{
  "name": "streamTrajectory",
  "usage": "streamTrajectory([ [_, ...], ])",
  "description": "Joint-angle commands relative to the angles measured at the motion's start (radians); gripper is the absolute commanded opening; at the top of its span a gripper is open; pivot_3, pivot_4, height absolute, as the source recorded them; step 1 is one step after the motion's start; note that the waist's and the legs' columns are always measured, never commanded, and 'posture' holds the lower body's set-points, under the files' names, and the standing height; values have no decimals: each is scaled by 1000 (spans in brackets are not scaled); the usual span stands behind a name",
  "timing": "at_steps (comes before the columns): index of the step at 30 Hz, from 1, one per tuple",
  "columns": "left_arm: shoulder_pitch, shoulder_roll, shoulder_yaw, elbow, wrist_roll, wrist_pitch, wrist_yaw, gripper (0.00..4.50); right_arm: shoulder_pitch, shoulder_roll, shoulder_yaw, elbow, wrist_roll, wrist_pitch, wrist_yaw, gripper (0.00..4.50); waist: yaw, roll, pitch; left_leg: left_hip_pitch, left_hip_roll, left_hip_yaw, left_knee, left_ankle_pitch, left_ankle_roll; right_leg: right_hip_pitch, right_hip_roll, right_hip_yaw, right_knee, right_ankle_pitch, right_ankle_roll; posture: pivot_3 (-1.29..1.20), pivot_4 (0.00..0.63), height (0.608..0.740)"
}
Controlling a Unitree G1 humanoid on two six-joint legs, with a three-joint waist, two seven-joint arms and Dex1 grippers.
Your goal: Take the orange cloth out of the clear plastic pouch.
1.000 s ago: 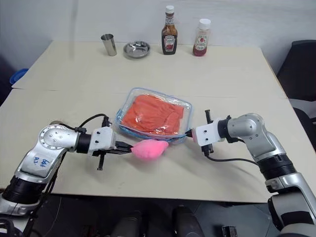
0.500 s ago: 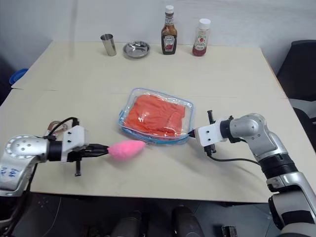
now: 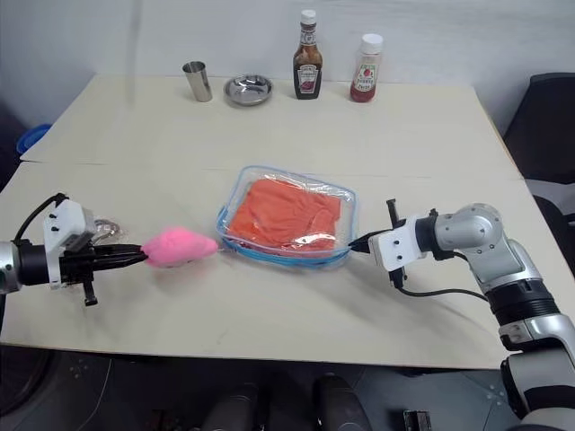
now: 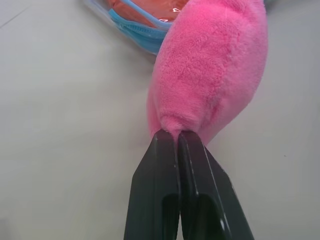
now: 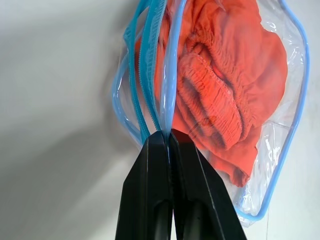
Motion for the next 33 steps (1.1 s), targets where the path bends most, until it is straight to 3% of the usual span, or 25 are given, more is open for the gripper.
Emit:
streamTrajectory([
  [1,19,34,75,5,-10,12,7,0,-14,-10,-31,22,4,-30,-9,51,-1,0,0,0,0,0,0,0,0,0,0,0,0,0,0,0,150,740],
  [10,44,53,102,85,-1,-8,10,0,-34,-18,-35,57,11,-48,3,51,-8,0,0,0,0,0,0,0,0,0,0,0,0,0,0,0,150,740],
  [18,18,-29,43,40,-46,54,65,0,-18,2,-33,-10,41,36,8,51,-10,0,0,0,0,0,0,0,0,0,0,0,0,0,0,0,150,740],
  [21,14,-65,19,18,-54,77,90,649,3,-1,-40,-50,59,102,10,670,-10,0,0,0,0,0,0,0,0,0,0,0,0,0,0,0,150,740],
  [29,53,-77,53,16,-77,89,87,3067,94,-34,-100,-193,128,257,11,3366,-7,0,0,0,0,0,-1,0,0,0,0,0,0,0,0,0,150,740],
  [32,-11,-68,88,105,-82,110,126,3936,132,-38,-144,-275,175,355,-10,4375,-5,0,0,0,0,0,0,0,0,0,0,0,0,0,0,0,150,740],
  [33,-44,-65,96,138,-83,123,144,4249,145,-38,-159,-306,194,394,-17,4500,-3,0,0,0,0,0,0,0,0,0,0,0,0,0,0,0,150,740],
])
